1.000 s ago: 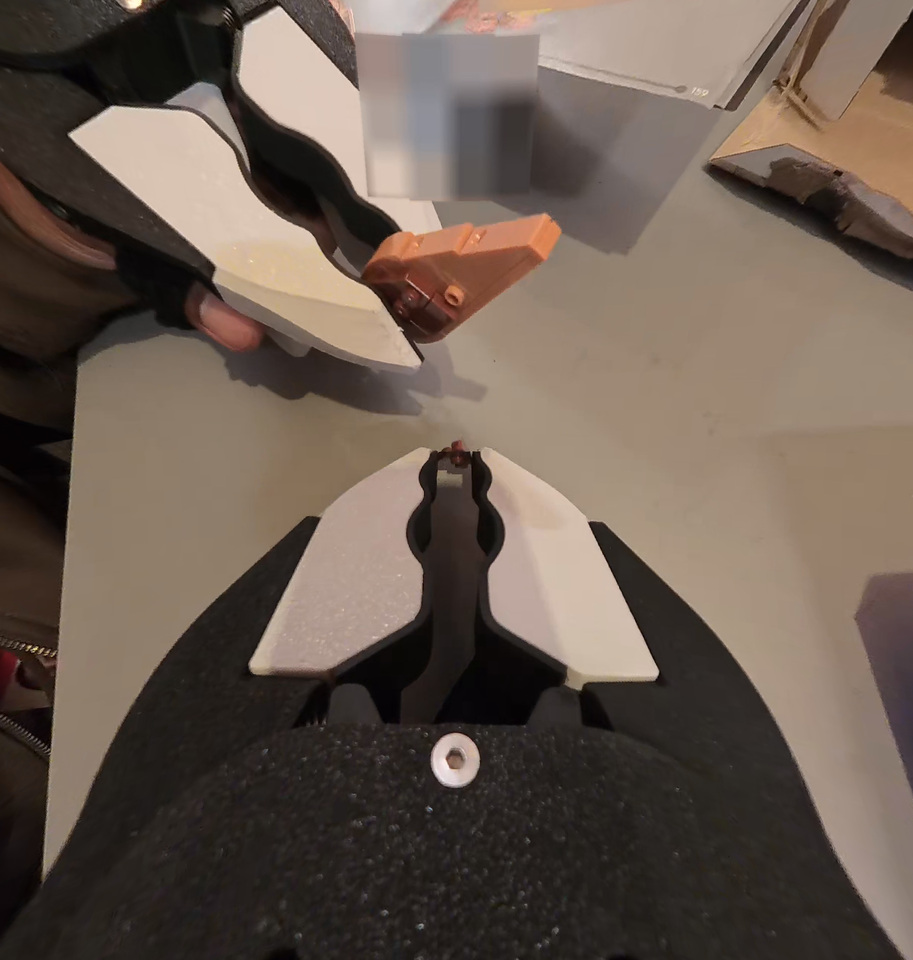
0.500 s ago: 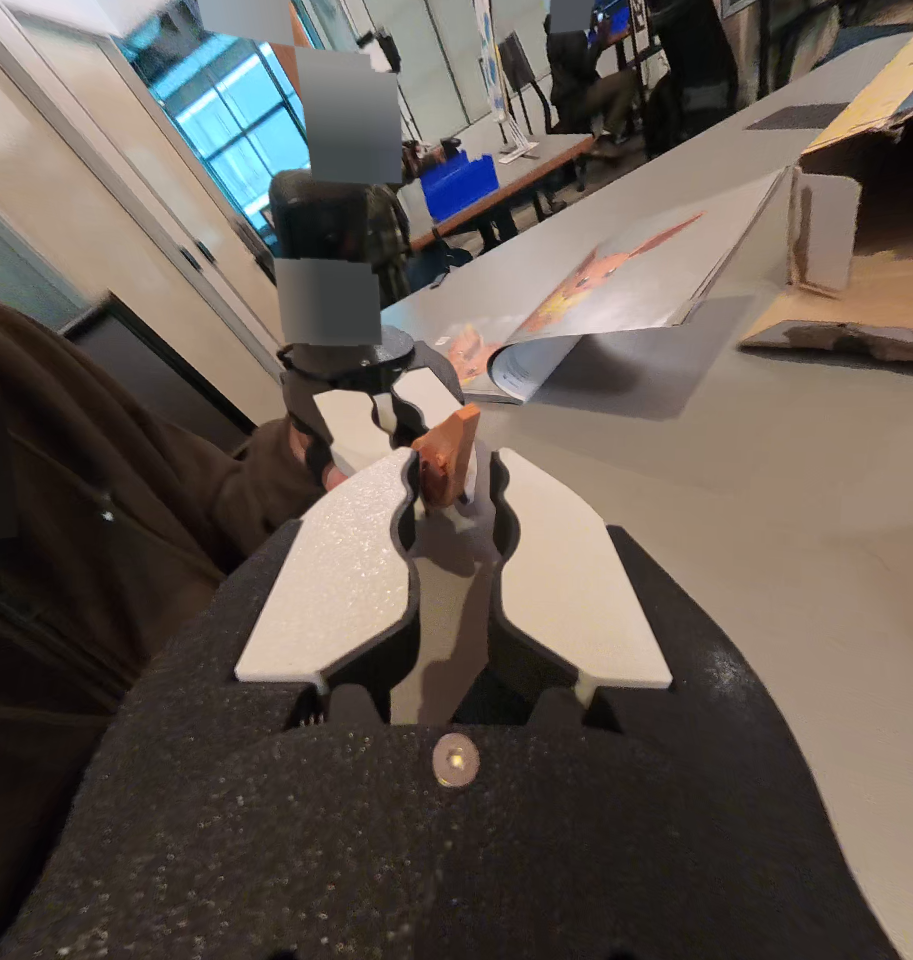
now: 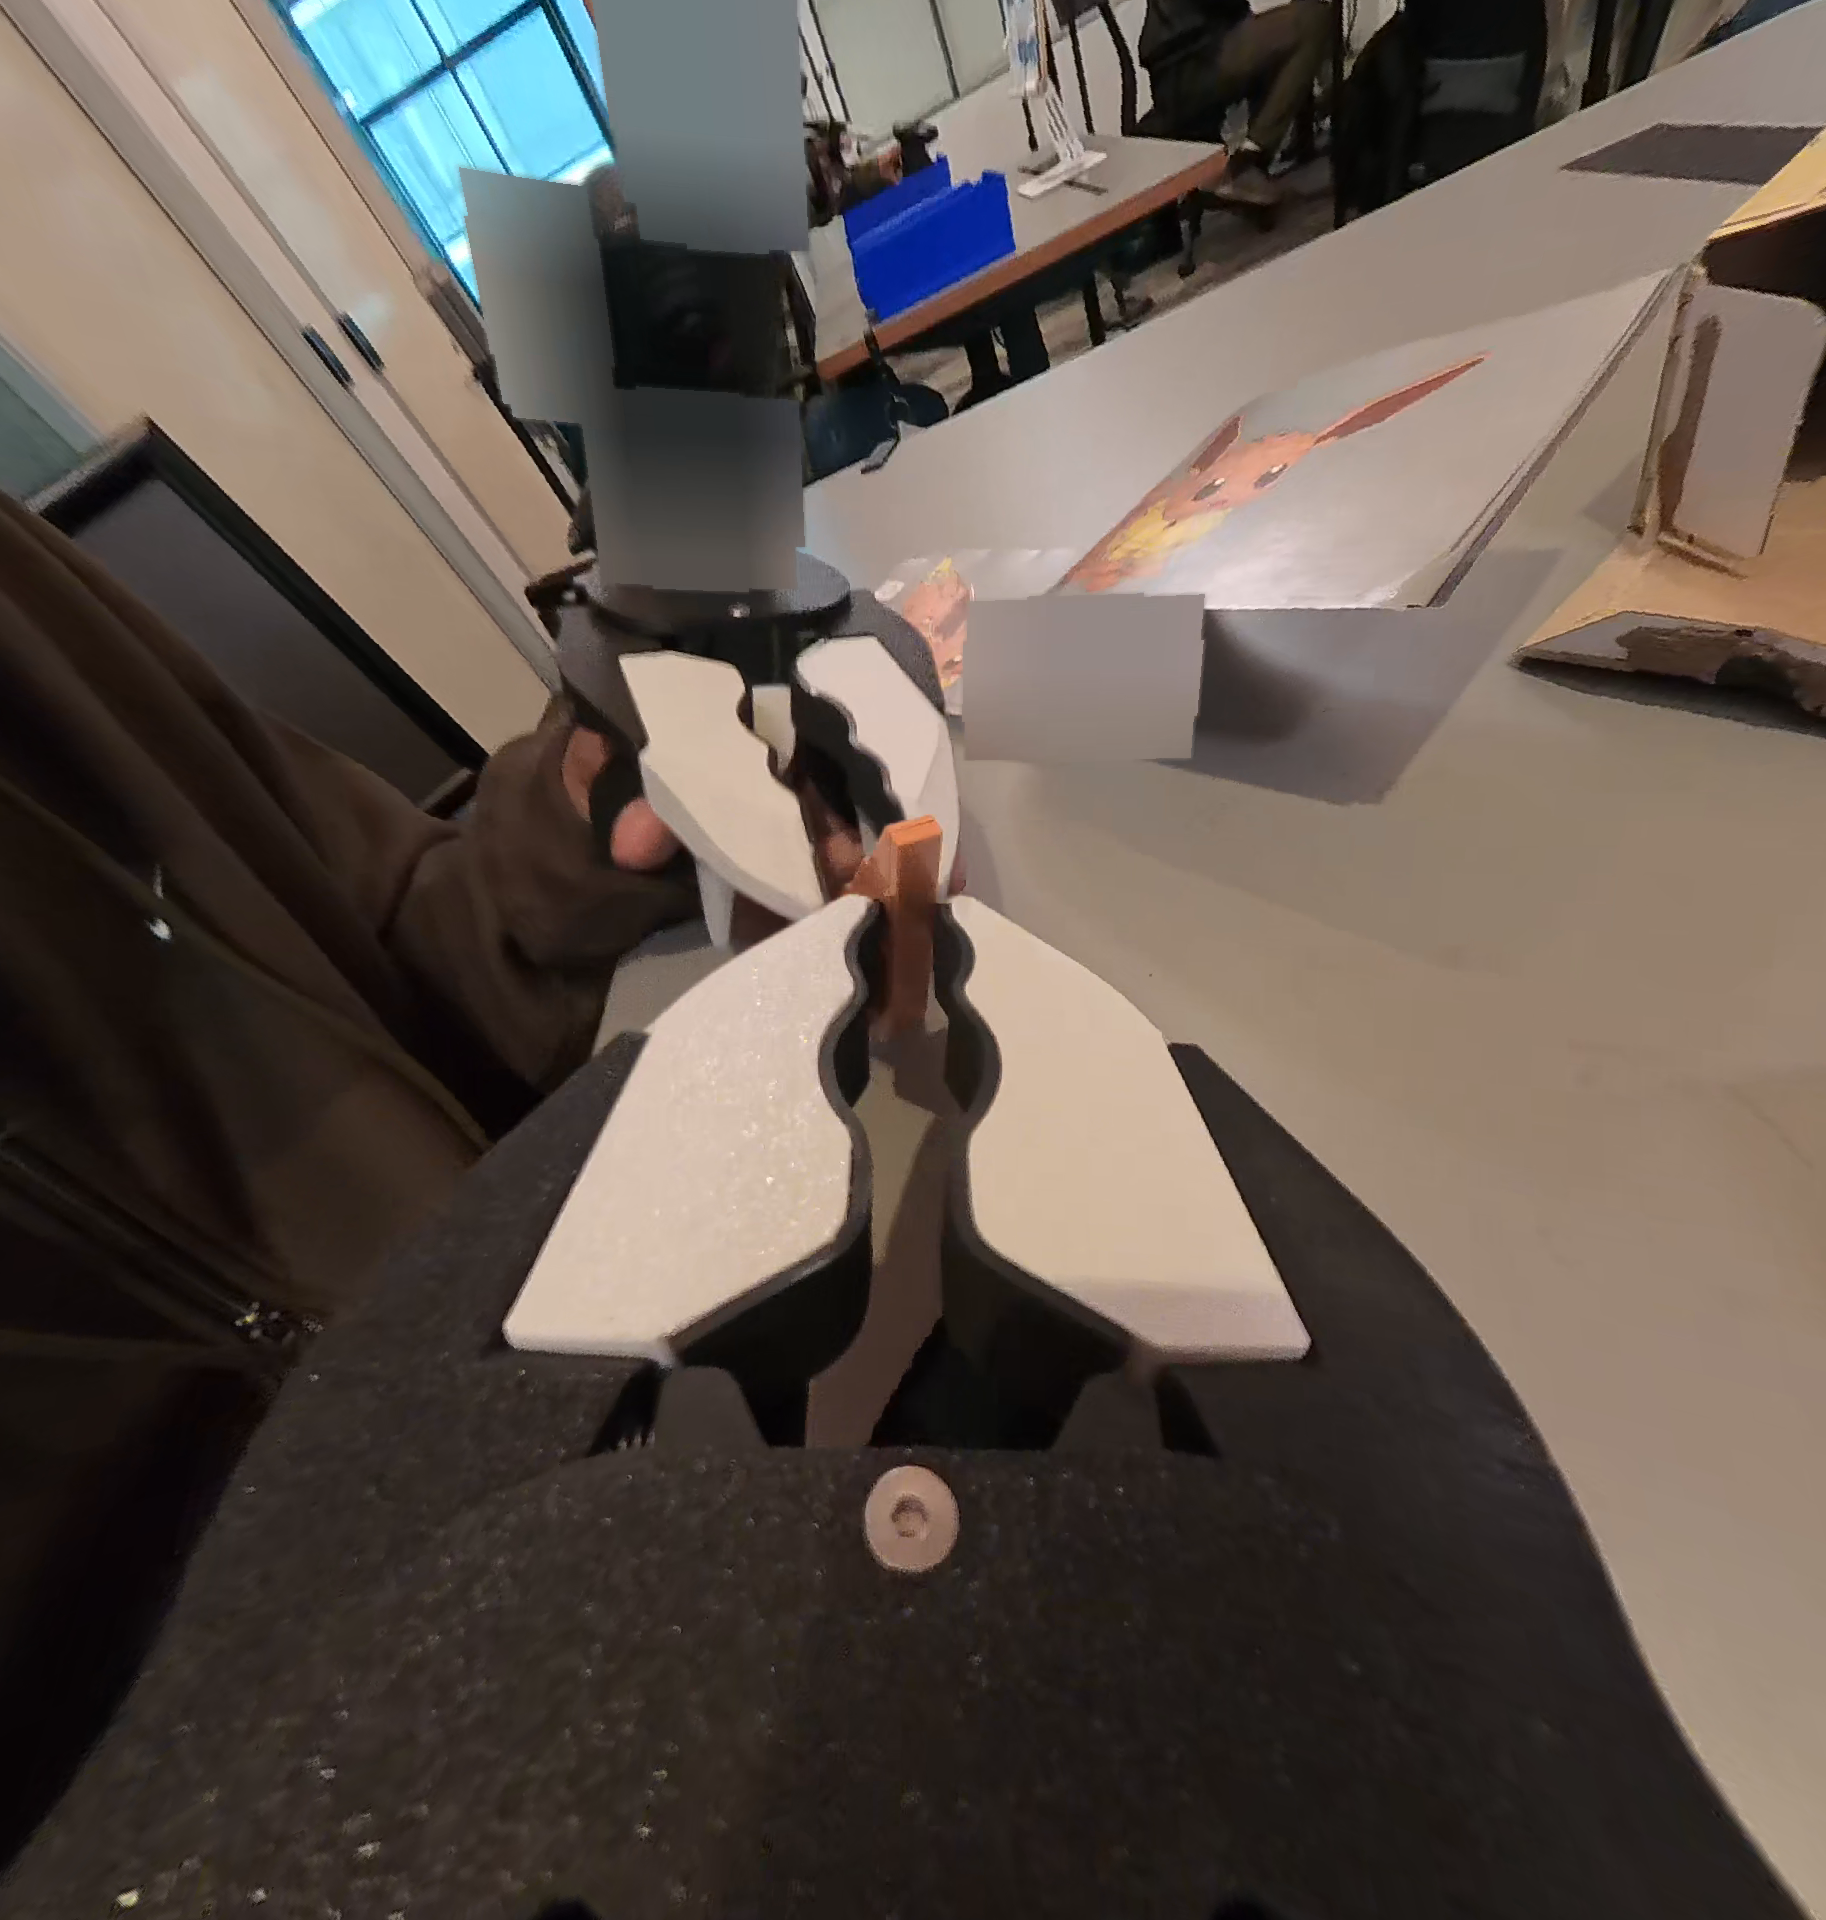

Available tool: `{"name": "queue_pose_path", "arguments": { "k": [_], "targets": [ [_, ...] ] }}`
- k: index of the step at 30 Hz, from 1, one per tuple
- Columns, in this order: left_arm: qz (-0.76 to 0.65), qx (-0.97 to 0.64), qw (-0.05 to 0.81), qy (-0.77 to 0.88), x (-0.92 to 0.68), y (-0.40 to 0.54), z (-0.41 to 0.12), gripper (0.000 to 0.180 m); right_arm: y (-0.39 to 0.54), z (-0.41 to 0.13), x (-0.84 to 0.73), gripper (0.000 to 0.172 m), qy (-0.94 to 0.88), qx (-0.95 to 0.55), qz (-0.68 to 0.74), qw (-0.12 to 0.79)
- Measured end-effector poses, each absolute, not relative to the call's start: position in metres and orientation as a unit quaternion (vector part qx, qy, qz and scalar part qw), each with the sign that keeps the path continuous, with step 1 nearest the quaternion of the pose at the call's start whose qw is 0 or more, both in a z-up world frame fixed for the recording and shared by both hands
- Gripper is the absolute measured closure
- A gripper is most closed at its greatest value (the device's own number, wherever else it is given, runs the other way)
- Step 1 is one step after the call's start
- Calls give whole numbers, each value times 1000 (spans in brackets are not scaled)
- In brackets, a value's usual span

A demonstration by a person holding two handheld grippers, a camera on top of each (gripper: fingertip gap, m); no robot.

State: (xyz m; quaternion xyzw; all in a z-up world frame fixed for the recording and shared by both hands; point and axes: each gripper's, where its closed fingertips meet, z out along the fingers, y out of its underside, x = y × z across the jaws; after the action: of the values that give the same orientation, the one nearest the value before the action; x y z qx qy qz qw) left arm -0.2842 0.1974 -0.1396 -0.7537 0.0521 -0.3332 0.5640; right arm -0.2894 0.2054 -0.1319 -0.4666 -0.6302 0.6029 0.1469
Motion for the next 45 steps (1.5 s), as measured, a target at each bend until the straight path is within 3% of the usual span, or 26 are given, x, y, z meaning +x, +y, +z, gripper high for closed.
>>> {"name": "queue_pose_path", "arguments": {
  "k": [16, 22, 33, 39, 45],
  "targets": [
    [-301, -766, 566, 46, -289, 200, -144, 171, 206, -139, -290, 163, -655, -466, 569, 172],
    [-294, -760, 580, 14, -302, 202, -142, 171, 234, -177, -279, 149, -724, -502, 433, 188],
    [-289, -763, 578, 18, -301, 202, -143, 171, 228, -205, -275, 153, -766, -496, 372, 170],
    [-287, -764, 578, 18, -301, 202, -143, 171, 223, -213, -275, 131, -790, -482, 334, 181],
    [-287, -764, 577, 18, -301, 202, -144, 171, 226, -217, -275, 143, -803, -476, 300, 198]
  ]
}}
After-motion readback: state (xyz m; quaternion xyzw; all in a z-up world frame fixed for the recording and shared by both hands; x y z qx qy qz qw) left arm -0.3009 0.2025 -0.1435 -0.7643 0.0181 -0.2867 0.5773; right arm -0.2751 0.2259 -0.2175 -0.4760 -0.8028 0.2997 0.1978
